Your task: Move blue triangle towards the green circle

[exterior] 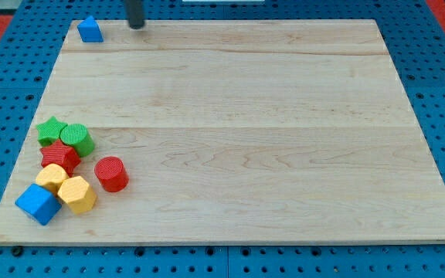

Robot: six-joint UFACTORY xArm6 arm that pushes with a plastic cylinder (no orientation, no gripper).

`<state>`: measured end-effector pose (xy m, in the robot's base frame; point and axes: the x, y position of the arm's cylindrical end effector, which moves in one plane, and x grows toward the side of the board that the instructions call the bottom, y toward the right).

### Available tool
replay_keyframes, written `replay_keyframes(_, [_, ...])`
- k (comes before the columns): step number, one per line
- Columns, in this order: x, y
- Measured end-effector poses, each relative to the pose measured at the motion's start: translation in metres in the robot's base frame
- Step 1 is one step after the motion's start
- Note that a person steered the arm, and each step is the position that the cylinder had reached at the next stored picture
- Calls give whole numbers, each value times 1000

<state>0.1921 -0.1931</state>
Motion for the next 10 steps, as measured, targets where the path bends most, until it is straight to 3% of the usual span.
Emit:
replay_keyframes(2, [0, -71])
replay_keyframes(3, [15, -80])
replay_keyframes(6, [73, 1])
replay_keyframes(10, [207, 66])
